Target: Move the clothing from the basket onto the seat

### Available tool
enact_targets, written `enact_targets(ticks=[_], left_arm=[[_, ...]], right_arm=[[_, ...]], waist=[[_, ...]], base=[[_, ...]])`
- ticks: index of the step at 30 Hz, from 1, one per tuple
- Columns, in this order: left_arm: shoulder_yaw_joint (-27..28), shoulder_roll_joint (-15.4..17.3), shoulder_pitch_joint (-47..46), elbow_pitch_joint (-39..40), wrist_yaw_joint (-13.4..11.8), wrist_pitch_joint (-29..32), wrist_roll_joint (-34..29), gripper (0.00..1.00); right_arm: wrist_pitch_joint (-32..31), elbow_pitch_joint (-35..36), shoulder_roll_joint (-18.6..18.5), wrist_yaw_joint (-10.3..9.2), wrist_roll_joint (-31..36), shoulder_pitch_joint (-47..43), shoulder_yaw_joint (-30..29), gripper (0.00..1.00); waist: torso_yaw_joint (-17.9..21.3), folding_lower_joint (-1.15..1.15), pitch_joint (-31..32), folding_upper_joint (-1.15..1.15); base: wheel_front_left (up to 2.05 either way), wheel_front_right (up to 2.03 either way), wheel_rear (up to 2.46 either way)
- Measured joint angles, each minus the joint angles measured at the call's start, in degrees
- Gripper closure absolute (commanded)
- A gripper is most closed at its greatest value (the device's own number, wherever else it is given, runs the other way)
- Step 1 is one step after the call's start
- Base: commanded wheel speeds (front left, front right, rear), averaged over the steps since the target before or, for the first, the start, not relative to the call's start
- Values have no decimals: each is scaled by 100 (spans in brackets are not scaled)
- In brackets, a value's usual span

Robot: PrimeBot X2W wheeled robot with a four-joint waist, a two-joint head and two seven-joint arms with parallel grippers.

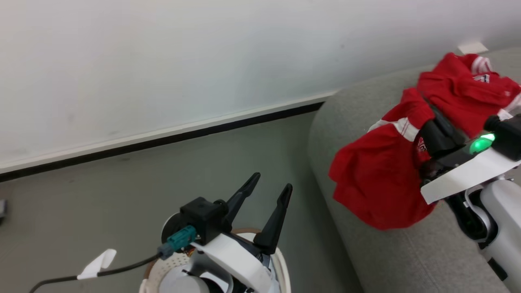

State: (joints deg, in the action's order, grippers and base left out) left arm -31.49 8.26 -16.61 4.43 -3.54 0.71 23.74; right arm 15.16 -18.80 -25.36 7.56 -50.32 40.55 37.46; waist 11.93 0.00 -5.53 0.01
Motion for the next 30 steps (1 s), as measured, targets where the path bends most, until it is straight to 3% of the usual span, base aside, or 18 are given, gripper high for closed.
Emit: enact_targets(ticks=[7,15,23,30], left_arm=[[-193,-60,-183,-111,98,-41,-101,0],[-397,-105,-788,-148,252,-5,-326,0],[-555,-100,-1824,-193,597,56,-670,0],[-621,-103,-2363,-346,715,8,-825,0]], right_arm=[[1,198,-154,0,54,-92,-555,100],[-1,268,-269,0,234,172,-1165,100],[0,-43,-367,0,899,1524,-2709,100],[-21,-825,-717,0,1486,2944,-4158,100]], waist=[[544,0,-214,0],[689,0,-891,0],[526,1,-2080,0],[260,2,-3057,0]], base=[[0,0,0],[0,0,0],[0,0,0],[0,0,0]])
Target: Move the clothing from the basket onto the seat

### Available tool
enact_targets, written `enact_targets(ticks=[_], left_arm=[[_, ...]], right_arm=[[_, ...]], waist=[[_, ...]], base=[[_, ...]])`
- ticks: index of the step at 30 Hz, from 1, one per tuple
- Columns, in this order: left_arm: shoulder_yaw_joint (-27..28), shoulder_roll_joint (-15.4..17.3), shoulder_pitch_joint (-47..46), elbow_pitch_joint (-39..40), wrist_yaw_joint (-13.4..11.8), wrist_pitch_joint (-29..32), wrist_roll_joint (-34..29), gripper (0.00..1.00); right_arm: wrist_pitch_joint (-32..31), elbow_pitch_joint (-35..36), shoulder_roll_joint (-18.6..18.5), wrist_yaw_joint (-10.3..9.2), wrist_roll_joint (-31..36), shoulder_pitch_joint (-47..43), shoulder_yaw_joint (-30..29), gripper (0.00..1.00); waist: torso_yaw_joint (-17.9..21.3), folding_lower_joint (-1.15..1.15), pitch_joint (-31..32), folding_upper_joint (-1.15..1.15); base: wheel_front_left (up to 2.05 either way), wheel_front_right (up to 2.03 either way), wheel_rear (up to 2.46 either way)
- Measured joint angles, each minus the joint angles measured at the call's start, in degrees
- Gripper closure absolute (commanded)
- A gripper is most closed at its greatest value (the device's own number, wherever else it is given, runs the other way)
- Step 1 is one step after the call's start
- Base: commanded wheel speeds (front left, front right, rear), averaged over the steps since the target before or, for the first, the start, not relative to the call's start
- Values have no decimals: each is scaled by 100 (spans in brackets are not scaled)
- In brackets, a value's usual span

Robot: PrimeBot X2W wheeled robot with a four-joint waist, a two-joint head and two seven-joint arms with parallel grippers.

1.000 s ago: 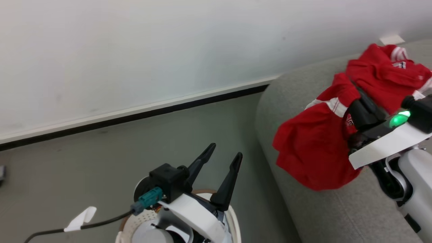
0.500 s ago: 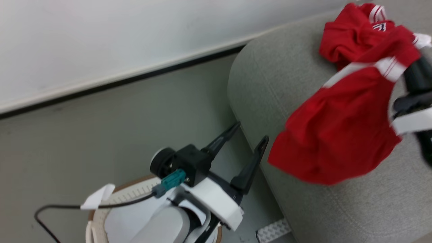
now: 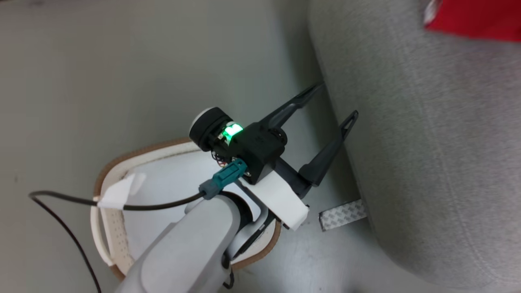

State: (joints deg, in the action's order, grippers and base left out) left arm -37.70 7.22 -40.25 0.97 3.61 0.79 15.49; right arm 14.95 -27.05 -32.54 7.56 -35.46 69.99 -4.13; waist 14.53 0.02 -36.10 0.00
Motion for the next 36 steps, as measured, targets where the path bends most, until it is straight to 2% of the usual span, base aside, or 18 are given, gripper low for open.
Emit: enact_targets(ticks=[4,7,12,15,16,17,18,19,24,29,36], left_arm=[[-70,-47,-126,-19,41,-41,-5,0],[-94,-63,-213,-21,40,-38,-34,0],[-103,-52,-253,-18,-12,7,-58,0],[-122,-32,-230,-13,-65,20,-62,0],[-118,7,-205,-13,-74,23,-63,0],[-112,47,-169,-13,-102,54,-63,0],[-111,79,-143,-10,-115,67,-63,0],[-102,99,-135,-2,-119,71,-64,0],[-45,145,-38,5,-201,80,-38,0],[107,241,108,-18,-318,-2,41,0],[510,356,738,-192,-700,-437,331,0]], right_arm=[[-8,-724,-386,0,563,536,-811,100],[-34,-1504,-608,-1,1260,626,-1249,100],[-19,-2707,-448,0,2054,374,-2138,100],[1,-3134,-241,-1,2520,10,-2563,100],[2,-3192,-135,-1,2649,-85,-2655,87],[2,-3209,-18,-1,2757,-162,-2769,66],[2,-3203,76,0,2866,-225,-2895,16],[5,-3194,154,0,2958,-281,-3015,0],[10,-2776,638,0,3304,-671,-3217,0],[20,-1937,1101,0,3405,-1418,-2917,0],[19,-867,1500,0,3145,-2633,-2510,0]], waist=[[-176,0,-363,0],[-300,-1,-566,0],[-443,-1,-881,0],[-529,-1,-991,0],[-544,-1,-1006,0],[-541,-1,-1006,0],[-525,-1,-1001,0],[-505,-1,-992,0],[-393,-1,-803,0],[-258,-2,-471,0],[-171,-2,257,0]], base=[[0,0,0],[0,0,0],[0,0,0],[0,0,0],[0,0,0],[0,0,0],[0,0,0],[0,0,0],[0,0,0],[0,0,0],[0,0,0]])
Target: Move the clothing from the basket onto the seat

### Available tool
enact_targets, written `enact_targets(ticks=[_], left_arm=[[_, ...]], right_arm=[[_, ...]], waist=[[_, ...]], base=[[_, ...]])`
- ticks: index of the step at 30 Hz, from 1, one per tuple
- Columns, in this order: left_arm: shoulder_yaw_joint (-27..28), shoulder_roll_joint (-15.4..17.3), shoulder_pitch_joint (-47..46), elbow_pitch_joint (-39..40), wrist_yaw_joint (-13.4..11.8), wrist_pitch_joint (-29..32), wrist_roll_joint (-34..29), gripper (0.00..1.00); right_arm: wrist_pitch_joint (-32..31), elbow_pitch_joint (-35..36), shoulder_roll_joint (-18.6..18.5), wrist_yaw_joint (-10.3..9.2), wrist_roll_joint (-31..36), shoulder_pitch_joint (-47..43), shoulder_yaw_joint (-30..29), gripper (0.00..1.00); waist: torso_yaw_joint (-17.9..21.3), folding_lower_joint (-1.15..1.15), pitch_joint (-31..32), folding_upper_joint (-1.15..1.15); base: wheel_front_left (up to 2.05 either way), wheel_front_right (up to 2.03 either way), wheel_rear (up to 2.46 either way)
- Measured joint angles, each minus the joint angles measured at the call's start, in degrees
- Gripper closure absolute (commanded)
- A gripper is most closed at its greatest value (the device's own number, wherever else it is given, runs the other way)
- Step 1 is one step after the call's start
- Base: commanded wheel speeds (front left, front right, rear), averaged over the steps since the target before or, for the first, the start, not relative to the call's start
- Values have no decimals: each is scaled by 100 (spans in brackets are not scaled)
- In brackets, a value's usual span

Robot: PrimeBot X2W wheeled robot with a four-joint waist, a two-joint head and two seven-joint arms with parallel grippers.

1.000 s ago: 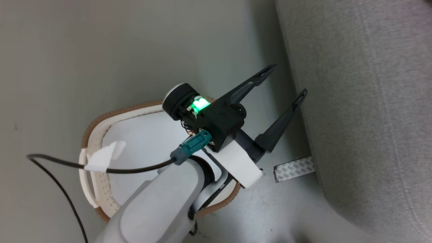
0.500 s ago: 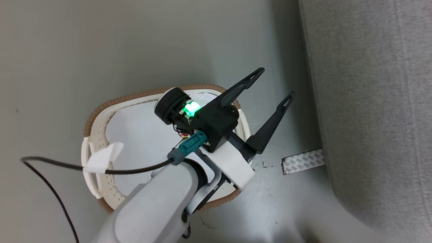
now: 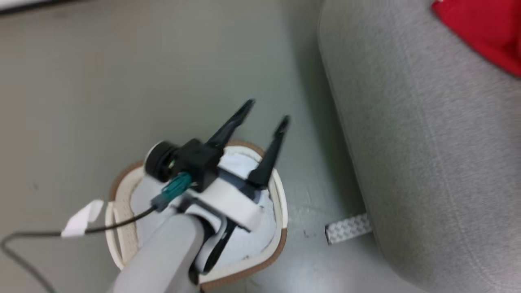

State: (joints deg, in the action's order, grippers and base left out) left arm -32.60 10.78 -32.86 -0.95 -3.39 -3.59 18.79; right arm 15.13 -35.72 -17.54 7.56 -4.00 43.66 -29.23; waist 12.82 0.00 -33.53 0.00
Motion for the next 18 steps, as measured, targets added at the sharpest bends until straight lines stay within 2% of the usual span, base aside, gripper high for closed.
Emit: enact_targets(ticks=[8,18], left_arm=[[533,99,976,-342,-591,-761,194,0],[1092,192,2165,-949,-793,-1124,409,0]], right_arm=[[3,1068,345,0,-247,-1087,722,0],[3,1610,943,0,-67,-2187,1349,0]], waist=[[-144,-1,970,0],[-572,-2,2196,0]], base=[[0,0,0],[0,0,0]])
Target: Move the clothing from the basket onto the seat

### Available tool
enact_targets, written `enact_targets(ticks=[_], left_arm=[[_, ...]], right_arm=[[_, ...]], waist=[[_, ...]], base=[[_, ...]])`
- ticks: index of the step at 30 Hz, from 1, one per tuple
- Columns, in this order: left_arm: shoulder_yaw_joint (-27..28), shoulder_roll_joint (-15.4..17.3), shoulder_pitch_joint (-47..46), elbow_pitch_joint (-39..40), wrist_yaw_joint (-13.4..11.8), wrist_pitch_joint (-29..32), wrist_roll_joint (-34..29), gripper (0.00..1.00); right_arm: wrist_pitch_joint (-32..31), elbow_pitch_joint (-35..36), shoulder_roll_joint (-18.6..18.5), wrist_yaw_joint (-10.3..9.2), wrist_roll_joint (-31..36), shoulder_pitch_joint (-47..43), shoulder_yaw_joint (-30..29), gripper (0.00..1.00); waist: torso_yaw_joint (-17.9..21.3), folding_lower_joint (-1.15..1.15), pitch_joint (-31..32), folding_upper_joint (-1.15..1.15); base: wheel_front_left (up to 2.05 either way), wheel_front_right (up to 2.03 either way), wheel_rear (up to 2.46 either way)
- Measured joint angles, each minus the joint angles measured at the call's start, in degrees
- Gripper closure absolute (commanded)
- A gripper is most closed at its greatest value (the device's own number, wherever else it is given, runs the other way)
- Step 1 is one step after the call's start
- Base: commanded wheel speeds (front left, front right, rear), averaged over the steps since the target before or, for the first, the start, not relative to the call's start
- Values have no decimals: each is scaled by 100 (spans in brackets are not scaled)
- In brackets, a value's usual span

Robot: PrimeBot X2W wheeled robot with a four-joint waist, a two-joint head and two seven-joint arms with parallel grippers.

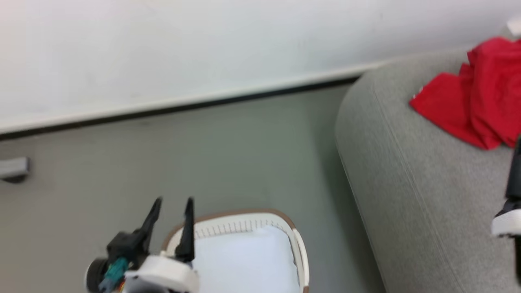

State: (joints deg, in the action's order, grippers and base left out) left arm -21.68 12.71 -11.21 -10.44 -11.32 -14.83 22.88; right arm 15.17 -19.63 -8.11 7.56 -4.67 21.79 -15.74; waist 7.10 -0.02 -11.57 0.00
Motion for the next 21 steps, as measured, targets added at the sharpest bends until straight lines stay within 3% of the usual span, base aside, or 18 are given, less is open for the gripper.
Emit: enact_targets(ticks=[11,21], left_arm=[[903,-301,983,32,243,-30,-253,0],[1506,-691,1273,-37,784,-30,-709,0]], right_arm=[[0,160,461,0,179,-1193,459,0],[0,-8,522,0,-36,-1792,1333,0]], waist=[[-308,0,965,0],[-457,1,1186,0]], base=[[0,0,0],[0,0,0]])
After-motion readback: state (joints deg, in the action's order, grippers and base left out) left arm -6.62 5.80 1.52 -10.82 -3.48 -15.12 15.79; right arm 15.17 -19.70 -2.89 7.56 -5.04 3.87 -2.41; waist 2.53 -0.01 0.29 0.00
